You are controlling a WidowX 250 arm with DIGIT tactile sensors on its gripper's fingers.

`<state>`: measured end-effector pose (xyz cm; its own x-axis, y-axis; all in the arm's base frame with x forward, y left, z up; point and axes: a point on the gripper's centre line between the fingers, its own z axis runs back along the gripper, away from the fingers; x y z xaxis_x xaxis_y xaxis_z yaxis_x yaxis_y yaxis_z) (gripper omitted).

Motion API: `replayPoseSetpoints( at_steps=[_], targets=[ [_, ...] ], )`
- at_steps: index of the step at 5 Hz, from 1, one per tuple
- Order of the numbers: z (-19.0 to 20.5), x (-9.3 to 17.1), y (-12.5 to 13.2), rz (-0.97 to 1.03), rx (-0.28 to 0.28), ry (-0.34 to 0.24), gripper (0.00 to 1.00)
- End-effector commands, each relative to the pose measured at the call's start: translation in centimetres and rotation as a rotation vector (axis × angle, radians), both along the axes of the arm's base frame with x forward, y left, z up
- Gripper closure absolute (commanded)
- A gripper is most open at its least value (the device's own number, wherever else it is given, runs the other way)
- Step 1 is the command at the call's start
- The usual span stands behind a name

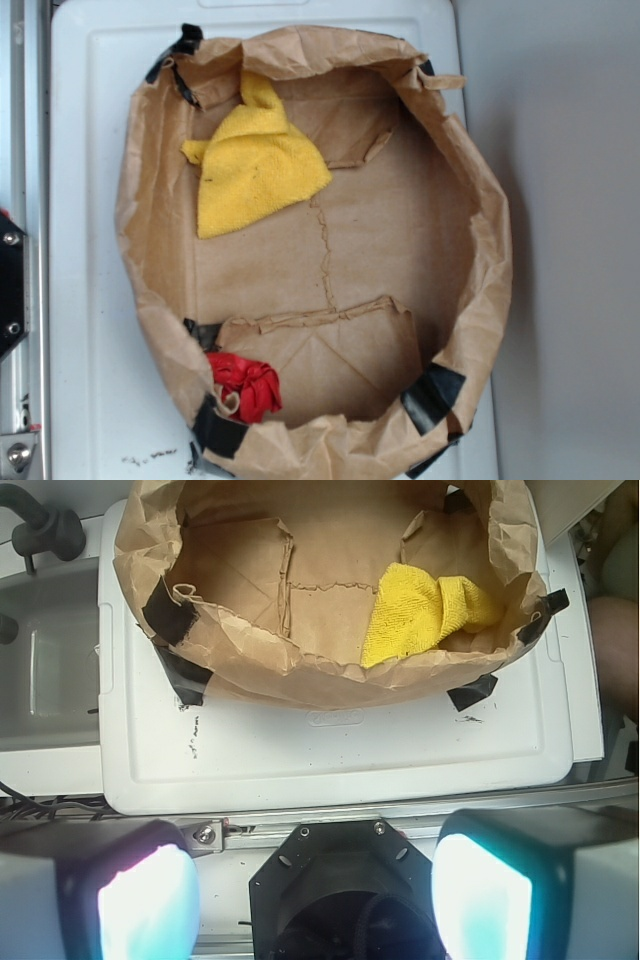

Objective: Grab the red paper.

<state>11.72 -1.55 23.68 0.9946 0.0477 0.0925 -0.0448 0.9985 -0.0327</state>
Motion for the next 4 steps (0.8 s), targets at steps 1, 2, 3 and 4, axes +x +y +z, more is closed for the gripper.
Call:
replayPoseSetpoints(
  at_steps=[1,2,3,4],
  targets=[
    [0.0,0.0,0.0,0.0,0.0,0.0,0.0],
    [0.0,-0.1,-0.6,-0.016,-0.013,0.022,0.0],
    [0.3,0.7,-0.9,-0.008,-0.018,0.009,0.0],
    [0.2,2.0,-0.8,0.004,-0.001,-0.005,0.0]
  ],
)
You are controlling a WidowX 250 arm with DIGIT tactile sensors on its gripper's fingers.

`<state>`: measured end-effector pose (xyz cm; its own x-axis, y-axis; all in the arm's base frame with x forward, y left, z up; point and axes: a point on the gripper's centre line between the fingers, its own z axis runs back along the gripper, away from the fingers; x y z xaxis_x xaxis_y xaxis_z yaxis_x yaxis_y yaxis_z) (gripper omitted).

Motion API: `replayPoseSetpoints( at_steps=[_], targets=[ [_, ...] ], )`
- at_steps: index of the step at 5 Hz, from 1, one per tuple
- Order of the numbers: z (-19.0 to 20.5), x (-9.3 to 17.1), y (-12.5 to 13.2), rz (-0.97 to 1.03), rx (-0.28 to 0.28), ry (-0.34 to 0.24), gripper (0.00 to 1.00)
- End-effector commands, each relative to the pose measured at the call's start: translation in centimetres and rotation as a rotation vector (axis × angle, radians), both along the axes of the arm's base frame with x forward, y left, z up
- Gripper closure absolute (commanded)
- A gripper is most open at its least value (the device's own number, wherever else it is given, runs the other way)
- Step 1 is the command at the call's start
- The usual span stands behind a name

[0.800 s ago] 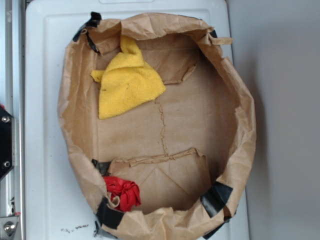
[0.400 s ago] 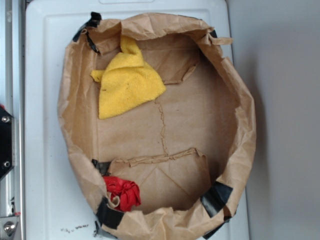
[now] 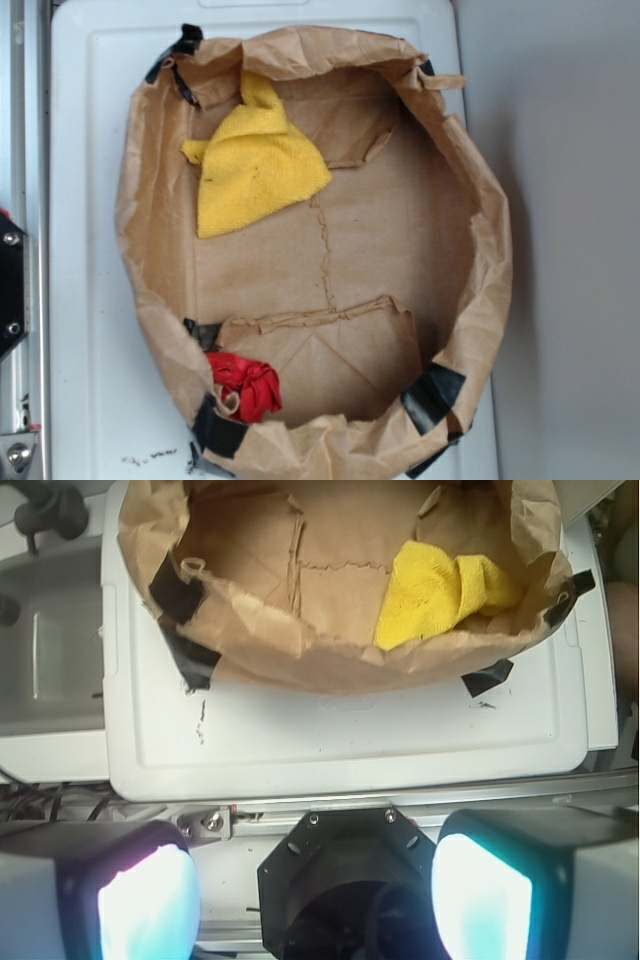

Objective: Grab the red paper.

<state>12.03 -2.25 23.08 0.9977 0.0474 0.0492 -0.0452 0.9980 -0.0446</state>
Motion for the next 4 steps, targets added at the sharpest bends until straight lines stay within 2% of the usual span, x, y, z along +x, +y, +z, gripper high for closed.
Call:
replayPoseSetpoints(
  at_steps=[1,2,3,4],
  targets=[
    [0.8,3.9,0.3,0.036,0.027,-0.034,0.0],
    [0.0,8.0,1.3,0.085,0.032,0.004,0.0],
    [-1.2,9.4,0.8,0.11,0.044,0.046,0.0],
    [-3.8,11.3,0.3,0.193,0.101,0.185,0.0]
  ],
)
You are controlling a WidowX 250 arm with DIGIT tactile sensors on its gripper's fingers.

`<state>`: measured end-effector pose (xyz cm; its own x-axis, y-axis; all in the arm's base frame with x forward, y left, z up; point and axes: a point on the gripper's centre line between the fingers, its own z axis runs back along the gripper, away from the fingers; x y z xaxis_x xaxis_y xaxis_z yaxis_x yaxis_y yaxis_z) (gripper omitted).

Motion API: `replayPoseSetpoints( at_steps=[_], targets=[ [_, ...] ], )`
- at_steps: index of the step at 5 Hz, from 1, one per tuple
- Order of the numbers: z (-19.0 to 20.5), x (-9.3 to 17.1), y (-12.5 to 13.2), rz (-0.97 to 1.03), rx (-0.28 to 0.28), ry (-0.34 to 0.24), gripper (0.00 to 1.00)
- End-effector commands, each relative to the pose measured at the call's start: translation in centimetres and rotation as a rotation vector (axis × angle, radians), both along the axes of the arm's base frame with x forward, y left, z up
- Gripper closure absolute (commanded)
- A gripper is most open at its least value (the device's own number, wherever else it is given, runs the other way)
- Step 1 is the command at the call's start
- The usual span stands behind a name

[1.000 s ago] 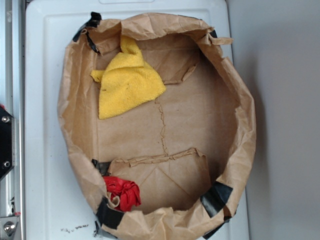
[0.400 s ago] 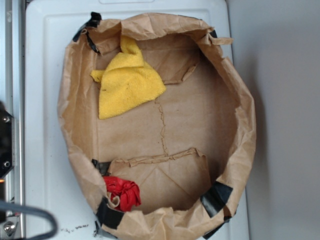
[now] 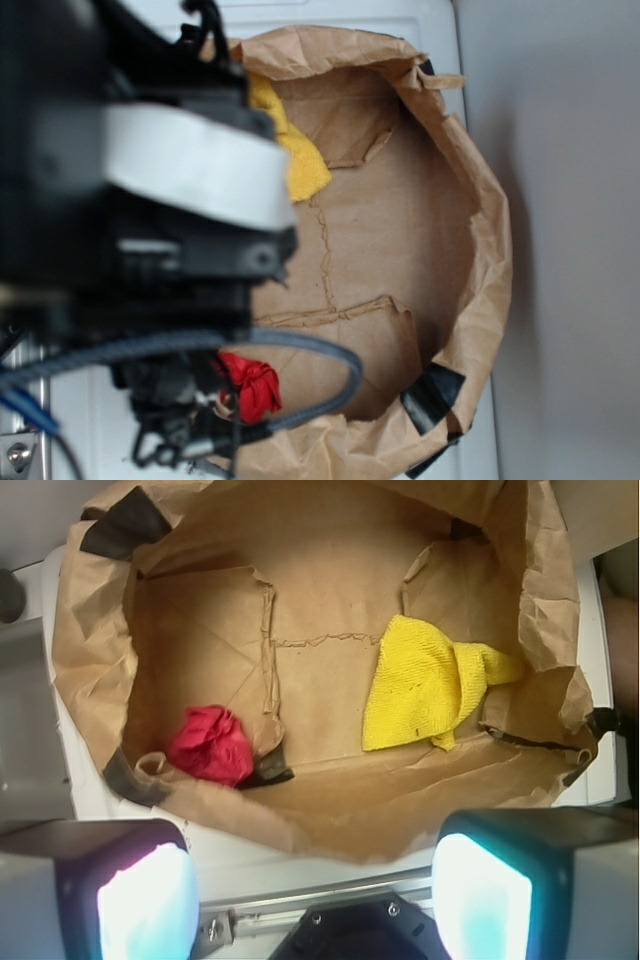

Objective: Grab the red paper.

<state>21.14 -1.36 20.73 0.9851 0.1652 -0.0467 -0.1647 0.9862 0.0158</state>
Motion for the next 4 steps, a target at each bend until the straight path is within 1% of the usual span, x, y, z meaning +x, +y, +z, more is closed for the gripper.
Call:
replayPoseSetpoints(
  at_steps=[1,3,4],
  targets=[
    [-1.4,2.2,-0.6,0.074,0.05,0.085,0.0],
    [-1.4,2.2,-0.6,0.074,0.05,0.085,0.0],
    [-4.1,3.6,-0.4,0.144,0.016,-0.029,0.0]
  ],
)
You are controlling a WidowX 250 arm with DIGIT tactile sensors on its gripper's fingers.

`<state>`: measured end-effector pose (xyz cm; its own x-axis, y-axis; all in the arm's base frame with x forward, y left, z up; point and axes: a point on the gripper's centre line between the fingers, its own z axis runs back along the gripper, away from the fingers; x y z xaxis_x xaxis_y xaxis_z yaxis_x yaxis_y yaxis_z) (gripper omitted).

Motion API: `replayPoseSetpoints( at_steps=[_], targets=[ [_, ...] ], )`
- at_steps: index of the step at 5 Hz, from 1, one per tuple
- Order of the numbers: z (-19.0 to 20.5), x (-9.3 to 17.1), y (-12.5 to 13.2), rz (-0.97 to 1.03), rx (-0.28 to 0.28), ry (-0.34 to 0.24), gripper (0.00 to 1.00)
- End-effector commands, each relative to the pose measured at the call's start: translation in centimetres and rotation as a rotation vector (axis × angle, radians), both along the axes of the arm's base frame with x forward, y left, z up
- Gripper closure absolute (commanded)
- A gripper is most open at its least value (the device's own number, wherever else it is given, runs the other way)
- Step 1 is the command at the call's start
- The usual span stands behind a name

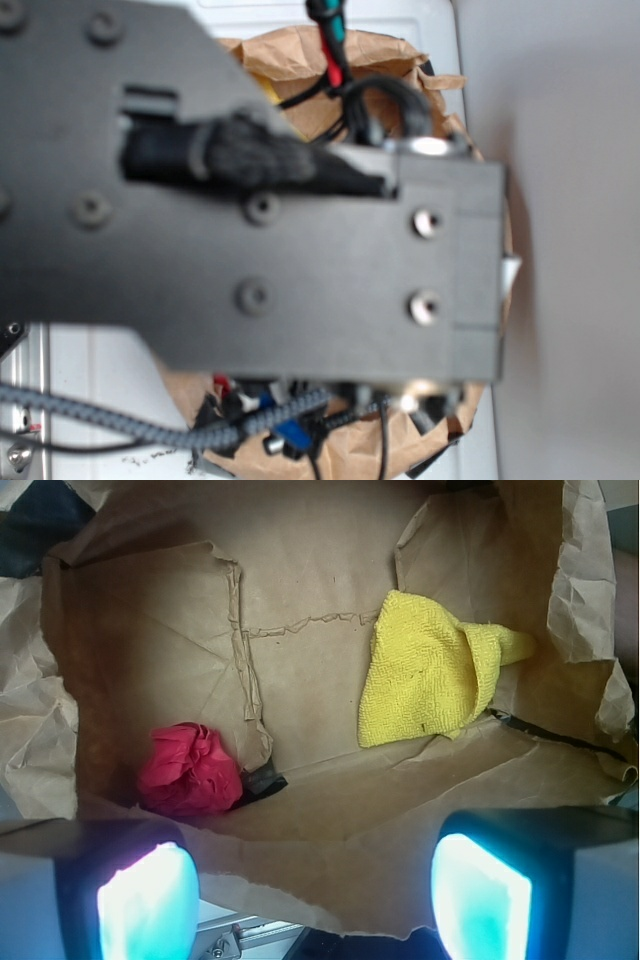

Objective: Grab the red paper.

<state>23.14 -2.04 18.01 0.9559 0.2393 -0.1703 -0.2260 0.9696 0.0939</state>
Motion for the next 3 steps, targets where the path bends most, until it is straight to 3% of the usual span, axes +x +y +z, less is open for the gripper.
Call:
replayPoseSetpoints(
  at_steps=[1,2,3],
  targets=[
    [-2.9,2.5,0.8,0.166,-0.069,-0.213,0.0],
    [-4.6,2.8,1.0,0.267,-0.102,-0.211,0.0],
    [-7.2,3.5,1.4,0.311,-0.124,-0.128,0.0]
  ],
)
